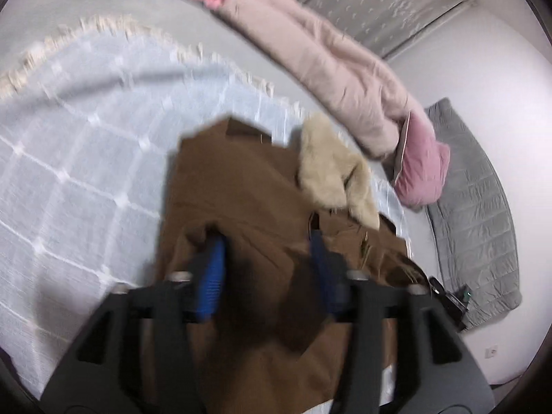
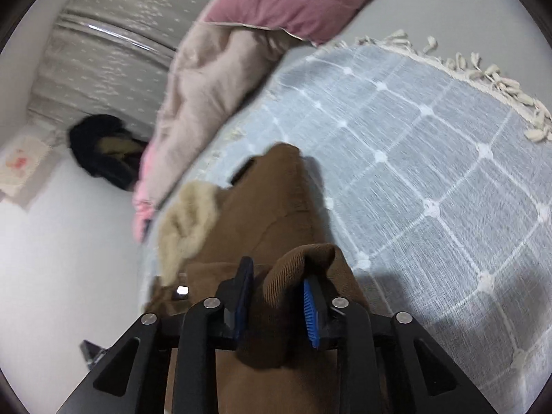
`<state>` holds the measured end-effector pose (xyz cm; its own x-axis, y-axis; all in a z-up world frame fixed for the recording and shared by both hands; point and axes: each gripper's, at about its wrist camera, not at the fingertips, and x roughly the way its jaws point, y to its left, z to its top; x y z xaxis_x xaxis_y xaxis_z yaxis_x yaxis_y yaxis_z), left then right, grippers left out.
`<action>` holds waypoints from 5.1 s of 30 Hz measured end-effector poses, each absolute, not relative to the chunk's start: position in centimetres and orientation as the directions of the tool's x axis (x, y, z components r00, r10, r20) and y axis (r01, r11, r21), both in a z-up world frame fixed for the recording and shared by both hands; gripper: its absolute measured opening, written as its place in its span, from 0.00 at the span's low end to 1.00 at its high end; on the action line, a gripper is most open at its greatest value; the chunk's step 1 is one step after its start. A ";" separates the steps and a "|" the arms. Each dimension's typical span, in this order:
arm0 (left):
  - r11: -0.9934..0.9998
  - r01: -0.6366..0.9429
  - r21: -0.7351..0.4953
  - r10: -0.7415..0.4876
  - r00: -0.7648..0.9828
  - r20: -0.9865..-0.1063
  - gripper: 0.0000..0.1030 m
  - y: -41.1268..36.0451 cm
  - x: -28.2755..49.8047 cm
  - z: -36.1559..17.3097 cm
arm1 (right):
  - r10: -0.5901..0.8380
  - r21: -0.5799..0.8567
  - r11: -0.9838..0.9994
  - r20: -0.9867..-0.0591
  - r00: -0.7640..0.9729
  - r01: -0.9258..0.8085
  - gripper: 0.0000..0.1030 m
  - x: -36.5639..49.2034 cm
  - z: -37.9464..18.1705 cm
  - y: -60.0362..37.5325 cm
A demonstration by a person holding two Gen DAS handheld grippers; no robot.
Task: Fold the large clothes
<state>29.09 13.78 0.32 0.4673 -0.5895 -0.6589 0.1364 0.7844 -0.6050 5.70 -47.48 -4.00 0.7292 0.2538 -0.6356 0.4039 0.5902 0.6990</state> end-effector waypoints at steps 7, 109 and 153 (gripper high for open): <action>0.870 0.216 -0.443 -0.485 0.533 -0.694 0.73 14.1 28.2 2.1 | 0.154 0.609 0.703 -0.634 0.758 0.367 0.59 3.5 -0.8 -46.7; 0.929 0.202 -0.311 -0.365 0.347 -0.864 0.60 14.5 12.6 -3.8 | 0.302 0.603 0.615 -0.775 0.555 0.508 0.52 -7.9 -8.4 -41.8; 0.966 0.200 -0.166 -0.252 0.562 -0.788 0.70 2.6 15.2 -4.7 | -0.069 0.137 0.965 -0.695 0.716 0.226 0.63 5.1 -2.3 -22.1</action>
